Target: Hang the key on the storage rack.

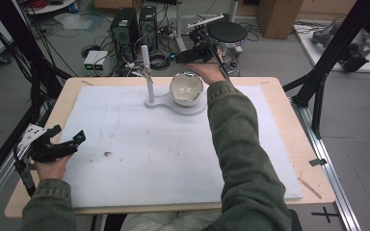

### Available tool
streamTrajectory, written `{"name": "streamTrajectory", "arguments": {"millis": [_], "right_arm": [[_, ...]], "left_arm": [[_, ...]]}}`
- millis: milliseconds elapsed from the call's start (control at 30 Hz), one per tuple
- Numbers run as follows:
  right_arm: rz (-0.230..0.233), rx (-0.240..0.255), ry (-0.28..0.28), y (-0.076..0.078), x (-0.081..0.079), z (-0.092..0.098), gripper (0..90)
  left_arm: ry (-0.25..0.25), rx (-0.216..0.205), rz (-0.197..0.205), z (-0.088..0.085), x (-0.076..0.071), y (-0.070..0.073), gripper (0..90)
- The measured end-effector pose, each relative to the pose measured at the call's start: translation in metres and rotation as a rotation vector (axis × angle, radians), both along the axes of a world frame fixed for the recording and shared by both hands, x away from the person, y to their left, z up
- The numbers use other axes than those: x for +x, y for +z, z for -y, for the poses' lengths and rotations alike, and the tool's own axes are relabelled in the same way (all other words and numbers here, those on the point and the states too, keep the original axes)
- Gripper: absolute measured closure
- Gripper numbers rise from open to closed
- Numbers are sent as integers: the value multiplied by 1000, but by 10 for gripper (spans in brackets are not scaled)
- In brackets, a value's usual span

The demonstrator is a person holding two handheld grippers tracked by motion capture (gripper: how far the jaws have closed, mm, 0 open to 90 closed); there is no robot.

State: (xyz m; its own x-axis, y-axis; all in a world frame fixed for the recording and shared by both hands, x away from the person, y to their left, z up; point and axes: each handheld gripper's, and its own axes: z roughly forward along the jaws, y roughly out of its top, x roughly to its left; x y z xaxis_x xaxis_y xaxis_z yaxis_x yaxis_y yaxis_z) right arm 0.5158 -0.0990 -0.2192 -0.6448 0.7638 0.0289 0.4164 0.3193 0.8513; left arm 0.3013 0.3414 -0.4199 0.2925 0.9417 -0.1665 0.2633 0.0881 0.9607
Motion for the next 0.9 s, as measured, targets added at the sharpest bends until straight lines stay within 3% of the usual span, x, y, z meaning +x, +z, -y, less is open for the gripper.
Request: {"name": "streamTrajectory", "arguments": {"millis": [200, 567, 900], "right_arm": [[6, 6, -2, 1, -7, 14, 5], [-8, 35, -17, -11, -20, 51, 5], [-30, 32, -36, -24, -33, 78, 6]], "left_arm": [[-1, 1, 1, 0, 0, 0, 23], [-1, 0, 1, 1, 0, 0, 23], [-5, 4, -1, 1, 0, 0, 23]]}}
